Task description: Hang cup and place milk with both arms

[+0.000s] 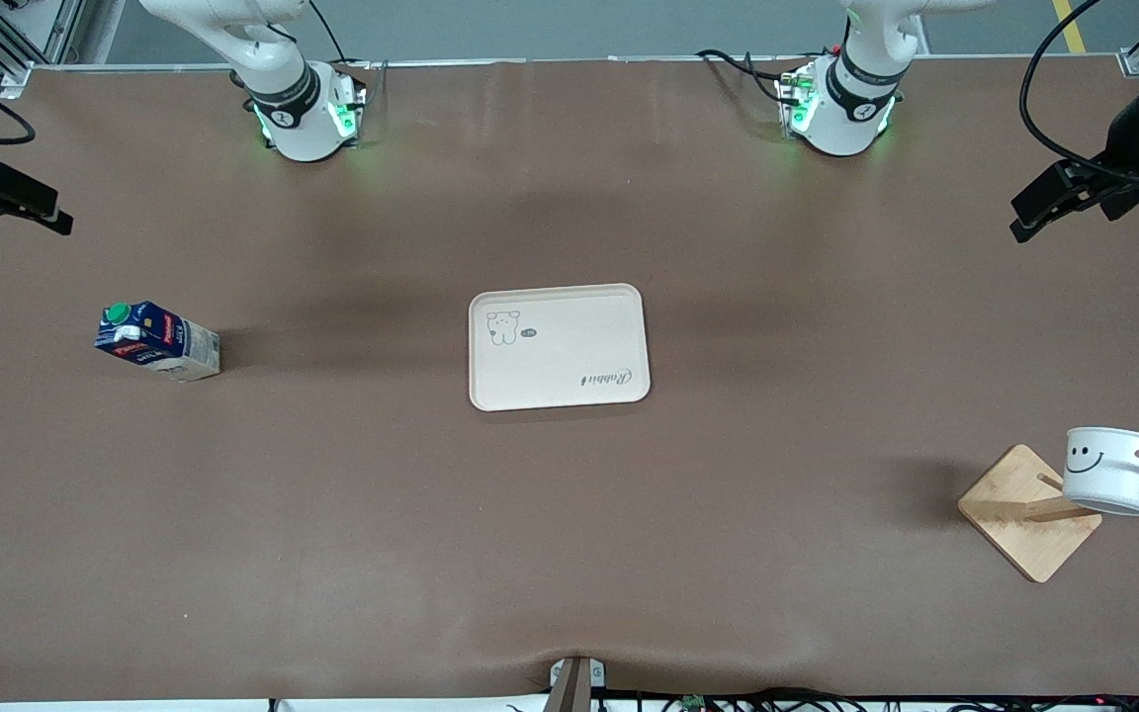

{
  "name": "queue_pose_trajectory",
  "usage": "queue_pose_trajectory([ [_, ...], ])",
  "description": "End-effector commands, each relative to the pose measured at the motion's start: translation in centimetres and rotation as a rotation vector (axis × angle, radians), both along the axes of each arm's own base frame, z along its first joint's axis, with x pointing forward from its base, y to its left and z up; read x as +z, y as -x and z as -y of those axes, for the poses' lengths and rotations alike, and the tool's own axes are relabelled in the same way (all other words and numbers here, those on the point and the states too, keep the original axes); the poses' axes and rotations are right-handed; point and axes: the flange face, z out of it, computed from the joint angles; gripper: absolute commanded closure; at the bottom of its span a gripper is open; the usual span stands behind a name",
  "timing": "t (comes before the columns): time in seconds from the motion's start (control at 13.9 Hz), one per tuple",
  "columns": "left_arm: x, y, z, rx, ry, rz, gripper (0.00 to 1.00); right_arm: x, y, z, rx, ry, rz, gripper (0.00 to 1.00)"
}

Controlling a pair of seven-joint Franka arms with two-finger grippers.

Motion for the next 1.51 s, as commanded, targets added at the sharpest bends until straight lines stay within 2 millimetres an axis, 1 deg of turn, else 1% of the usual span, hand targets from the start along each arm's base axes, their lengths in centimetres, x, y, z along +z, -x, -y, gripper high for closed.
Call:
queue_pose_trajectory([
  [0.0, 0.5, 0.4, -0.1, -0.012, 0.008, 0.007, 0.00, 0.8, 0.3, 0.6, -0.005, 0.009, 0.018, 0.00],
  [0.22, 0.5, 0.4, -0.1, -0.012, 0.008, 0.007, 0.00, 0.3, 0.3, 2.2, -0.039, -0.009, 0.005, 0.00],
  [0.43, 0.5, 0.3, -0.2, -0.020, 0.007, 0.006, 0.00, 0.3, 0.2, 1.8, -0.033, -0.009, 0.005, 0.00],
  [0.86, 0.8, 0.2, -0.6, -0.027, 0.006, 0.013, 0.00, 0.1, 0.3, 2.2, -0.040, -0.012, -0.004, 0.00],
  [1.0, 1.3, 0.2, -0.7, -0.037, 0.008, 0.023, 0.00, 0.1, 0.3, 2.2, -0.040, -0.012, -0.004, 0.00],
  [1.43, 1.1, 0.1, -0.7, -0.054, 0.010, 0.012, 0.00, 0.0, 0.3, 2.3, -0.041, -0.015, -0.008, 0.00],
])
